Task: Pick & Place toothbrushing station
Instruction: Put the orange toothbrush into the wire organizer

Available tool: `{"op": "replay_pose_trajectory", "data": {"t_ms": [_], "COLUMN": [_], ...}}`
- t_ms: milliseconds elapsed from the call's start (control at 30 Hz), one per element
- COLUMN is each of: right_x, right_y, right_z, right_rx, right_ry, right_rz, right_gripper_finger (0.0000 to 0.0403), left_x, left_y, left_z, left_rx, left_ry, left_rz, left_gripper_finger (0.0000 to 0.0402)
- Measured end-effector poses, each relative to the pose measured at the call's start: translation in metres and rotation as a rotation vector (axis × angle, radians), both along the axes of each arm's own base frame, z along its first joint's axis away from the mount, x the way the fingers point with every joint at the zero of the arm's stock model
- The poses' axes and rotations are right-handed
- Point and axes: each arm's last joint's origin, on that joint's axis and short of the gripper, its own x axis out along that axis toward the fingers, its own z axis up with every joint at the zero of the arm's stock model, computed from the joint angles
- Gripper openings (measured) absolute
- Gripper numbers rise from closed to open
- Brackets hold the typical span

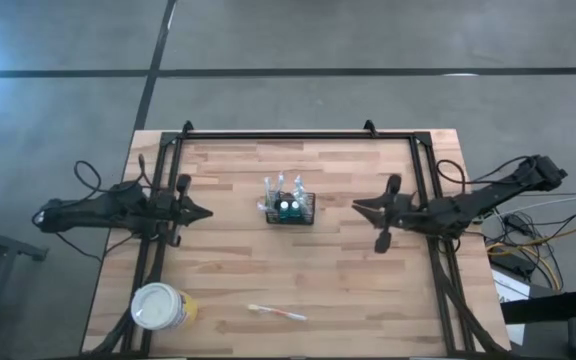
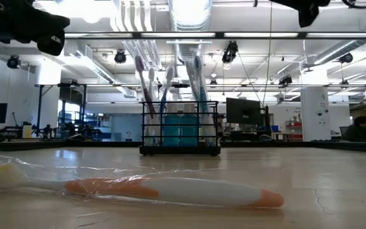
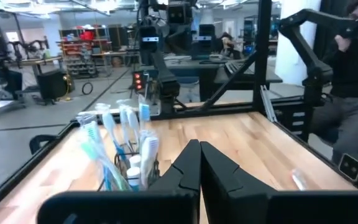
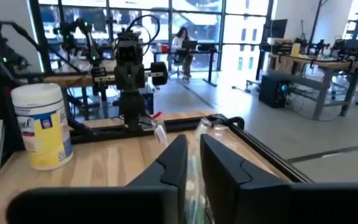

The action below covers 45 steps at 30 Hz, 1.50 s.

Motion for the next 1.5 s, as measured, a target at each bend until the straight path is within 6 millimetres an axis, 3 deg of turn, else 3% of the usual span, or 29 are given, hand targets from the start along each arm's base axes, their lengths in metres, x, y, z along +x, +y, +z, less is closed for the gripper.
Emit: {"op": "replay_pose_trajectory", "data": {"t_ms": [200,467,1000,1133,1267,1500], "right_x": [-0.025,-0.052,-0.069,-0.068,-0.056,0.002], "right_y": [-0.011,-0.022,-0.028,-0.027,-0.023,-0.001], "right_z": [-0.021,-0.053,-0.086,-0.081,-0.054,-0.011], "right_rx": [0.007,0.031,0.047,0.053,0.071,0.037], "right_ry": [-0.056,-0.144,-0.176,-0.168,-0.034,0.307], "right_rz": [0.029,0.093,0.120,0.129,0.129,0.008], "right_gripper_finger": [0.0011,0.0008,0.0008,0.0008,0.0008,0.0008], "left_x": [-0.002,-0.002,-0.002,-0.002,-0.002,-0.002], "left_y": [0.000,0.002,0.003,0.003,0.003,0.003], "left_z": [0.000,-0.001,-0.002,-0.002,-0.002,-0.002], "left_rx": [0.028,0.061,0.056,0.064,0.067,0.055], "left_ry": [-0.015,-0.008,-0.003,-0.003,-0.003,-0.003], "left_rz": [-0.001,0.064,0.103,0.103,0.103,0.103], "left_gripper_finger": [0.0002,0.0002,0.0009,0.0008,0.0007,0.0007]}}
